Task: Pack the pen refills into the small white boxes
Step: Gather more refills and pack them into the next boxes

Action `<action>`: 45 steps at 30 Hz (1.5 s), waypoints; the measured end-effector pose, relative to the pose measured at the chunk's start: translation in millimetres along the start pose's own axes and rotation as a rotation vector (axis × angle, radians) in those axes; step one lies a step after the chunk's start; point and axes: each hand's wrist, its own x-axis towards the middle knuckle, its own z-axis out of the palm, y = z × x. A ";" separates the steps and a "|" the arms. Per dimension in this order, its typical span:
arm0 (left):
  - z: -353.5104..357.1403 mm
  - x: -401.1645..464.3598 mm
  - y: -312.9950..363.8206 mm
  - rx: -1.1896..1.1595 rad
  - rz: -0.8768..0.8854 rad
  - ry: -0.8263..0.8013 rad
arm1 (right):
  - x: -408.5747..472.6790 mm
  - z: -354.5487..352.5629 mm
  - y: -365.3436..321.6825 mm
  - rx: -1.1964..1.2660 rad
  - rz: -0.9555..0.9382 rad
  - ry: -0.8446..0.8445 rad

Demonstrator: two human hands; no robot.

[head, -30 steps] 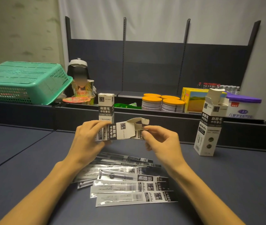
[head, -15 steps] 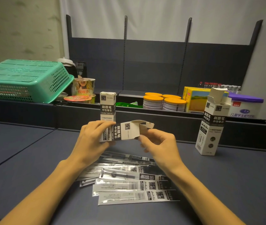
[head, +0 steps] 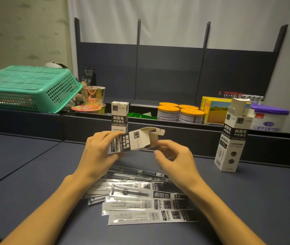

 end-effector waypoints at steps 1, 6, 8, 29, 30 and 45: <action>-0.4 0.4 -0.8 -0.001 -0.008 0.004 | 2.6 -4.7 0.4 0.008 0.021 0.028; 0.7 0.6 -2.7 -0.013 -0.020 0.016 | 7.5 -33.8 6.0 -0.415 0.240 -0.277; 0.4 0.4 -2.7 -0.013 -0.029 0.026 | 4.8 -42.3 5.9 -0.509 0.318 -0.484; -1.3 -0.5 -3.2 0.006 -0.056 0.026 | 1.8 -30.2 9.7 -0.476 0.207 -0.529; -1.7 -0.3 -2.4 0.006 -0.052 0.024 | 2.4 -31.4 9.3 -0.469 0.196 -0.488; -3.5 0.4 -1.7 0.002 -0.054 0.025 | 14.0 -44.4 5.8 -0.009 0.014 0.024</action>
